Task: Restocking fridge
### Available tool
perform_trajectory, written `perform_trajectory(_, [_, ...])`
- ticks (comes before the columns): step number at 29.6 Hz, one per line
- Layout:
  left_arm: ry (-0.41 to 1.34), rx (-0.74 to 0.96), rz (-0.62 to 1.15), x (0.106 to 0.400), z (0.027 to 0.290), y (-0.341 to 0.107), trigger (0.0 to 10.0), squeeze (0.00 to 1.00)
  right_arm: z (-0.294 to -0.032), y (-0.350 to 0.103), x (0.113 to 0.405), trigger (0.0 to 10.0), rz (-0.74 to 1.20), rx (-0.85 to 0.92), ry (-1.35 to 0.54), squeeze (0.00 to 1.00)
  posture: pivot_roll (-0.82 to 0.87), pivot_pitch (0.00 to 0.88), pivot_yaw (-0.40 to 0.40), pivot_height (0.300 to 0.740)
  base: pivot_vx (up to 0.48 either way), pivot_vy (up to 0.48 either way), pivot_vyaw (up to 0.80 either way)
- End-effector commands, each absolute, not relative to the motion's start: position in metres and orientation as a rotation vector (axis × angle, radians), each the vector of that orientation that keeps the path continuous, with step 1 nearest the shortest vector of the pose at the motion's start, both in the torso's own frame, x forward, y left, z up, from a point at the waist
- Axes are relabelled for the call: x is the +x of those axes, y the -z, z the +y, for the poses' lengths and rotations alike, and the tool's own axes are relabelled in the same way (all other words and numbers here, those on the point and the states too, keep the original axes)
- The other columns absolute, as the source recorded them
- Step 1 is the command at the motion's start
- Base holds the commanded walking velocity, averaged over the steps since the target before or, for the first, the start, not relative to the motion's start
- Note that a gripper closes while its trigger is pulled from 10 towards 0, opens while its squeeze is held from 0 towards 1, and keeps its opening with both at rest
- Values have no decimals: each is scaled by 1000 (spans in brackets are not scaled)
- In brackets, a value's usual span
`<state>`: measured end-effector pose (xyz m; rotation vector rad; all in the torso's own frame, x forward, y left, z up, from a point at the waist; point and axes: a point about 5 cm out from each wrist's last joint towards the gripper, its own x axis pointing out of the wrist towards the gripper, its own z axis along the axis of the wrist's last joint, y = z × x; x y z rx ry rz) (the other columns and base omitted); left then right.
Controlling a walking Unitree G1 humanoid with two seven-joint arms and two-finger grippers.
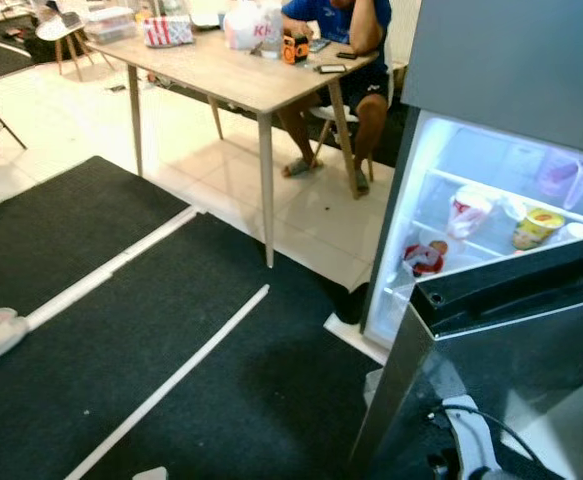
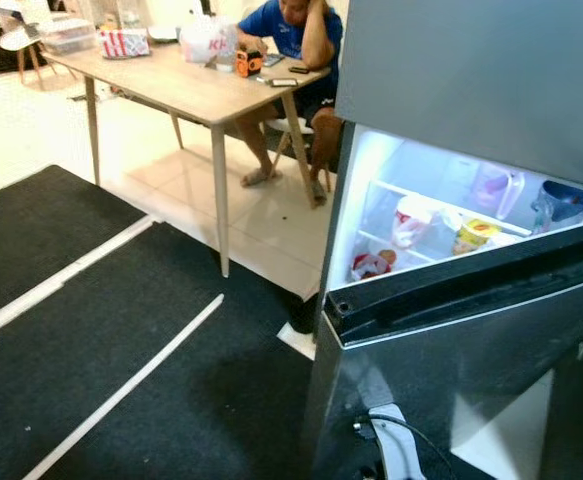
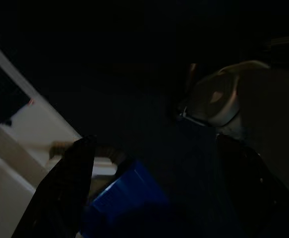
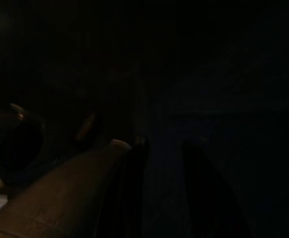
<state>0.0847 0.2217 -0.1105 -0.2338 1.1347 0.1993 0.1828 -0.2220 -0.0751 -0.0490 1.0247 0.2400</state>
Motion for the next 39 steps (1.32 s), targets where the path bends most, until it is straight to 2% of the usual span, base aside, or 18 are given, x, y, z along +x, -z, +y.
perform_trajectory(1, [-180, -225, 1138, 87, 217, 111, 10000, 0, -223, 56, 215, 10000, 889, -47, -245, 0, -56, 0, -12, 740, 0, 0, 0])
perform_trajectory(2, [-180, -225, 1138, 87, 217, 111, 10000, 0, -223, 56, 215, 10000, 889, -47, -245, 0, -56, 0, -12, 740, 0, 0, 0])
perform_trajectory(3, [-179, -226, 1137, 88, 215, 111, 10000, 0, -221, 36, 244, 10000, 785, -43, -255, 0, -56, 0, -12, 740, 0, 0, 0])
perform_trajectory(4, [-179, -226, 1137, 88, 215, 111, 10000, 0, -221, 36, 244, 10000, 785, -43, -255, 0, -56, 0, -12, 740, 0, 0, 0])
perform_trajectory(5, [-178, -228, 1137, 89, 215, 111, 10000, 0, -217, 16, 270, 10000, 689, -34, -266, 0, -56, 0, -12, 740, 0, 0, 0])
perform_trajectory(6, [-178, -228, 1137, 89, 215, 111, 10000, 0, -217, 16, 270, 10000, 689, -34, -266, 0, -56, 0, -12, 740, 0, 0, 0])
perform_trajectory(7, [-178, -229, 1137, 89, 214, 111, 10000, 0, -211, -4, 293, 10000, 600, -28, -283, 0, -49, 0, -23, 740, 0, 0, 0])
perform_trajectory(10, [-178, -231, 1137, 90, 213, 111, 10000, 0, -204, -24, 313, 10000, 518, -23, -298, 0, -44, 0, -27, 740, 0, 0, 0])
perform_trajectory(13, [-178, -233, 1135, 90, 210, 112, 10000, 0, -195, -98, 368, 10000, 233, -86, -197, 0, -34, 0, -27, 740, 0, 0, 0])
perform_trajectory(14, [-179, -234, 1135, 89, 209, 112, 10000, 0, -194, -116, 377, 10000, 170, -88, -162, 0, -34, 0, -27, 740, 0, 0, 0])
perform_trajectory(21, [-188, -237, 1134, 85, 211, 112, 10000, 0, -186, -152, 394, 10000, 62, -66, -156, 0, -27, 0, -42, 740, 0, 0, 0])
perform_trajectory(22, [-193, -237, 1137, 81, 213, 113, 10000, 0, -182, -130, 385, 10000, 140, -113, -203, 0, -33, 0, -43, 740, 0, 0, 0])
perform_trajectory(27, [-191, -236, 1143, 77, 214, 113, 10000, 0, -182, -87, 365, 10000, 290, -163, -223, 0, -40, 0, -36, 740, 0, 0, 0])
perform_trajectory(29, [-184, -233, 1146, 76, 214, 113, 10000, 0, -189, -39, 333, 10000, 472, -207, -213, 0, -42, 0, -33, 740, 0, 0, 0])
perform_trajectory(32, [-182, -232, 1146, 76, 214, 113, 10000, 0, -193, -21, 318, 10000, 545, -232, -202, 0, -42, 0, -33, 740, 0, 0, 0])
perform_trajectory(34, [-172, -225, 1141, 80, 214, 113, 10000, 0, -207, 21, 275, 10000, 736, -261, -148, 0, -45, 0, -26, 740, 0, 0, 0])
perform_trajectory(36, [-172, -225, 1141, 80, 214, 113, 10000, 0, -207, 21, 275, 10000, 736, -261, -148, 0, -45, 0, -26, 740, 0, 0, 0])
perform_trajectory(39, [-152, -205, 1128, 87, 214, 111, 10000, 0, -219, 64, 212, 10000, 975, -316, -161, 0, -41, 0, -22, 740, 0, 0, 0])
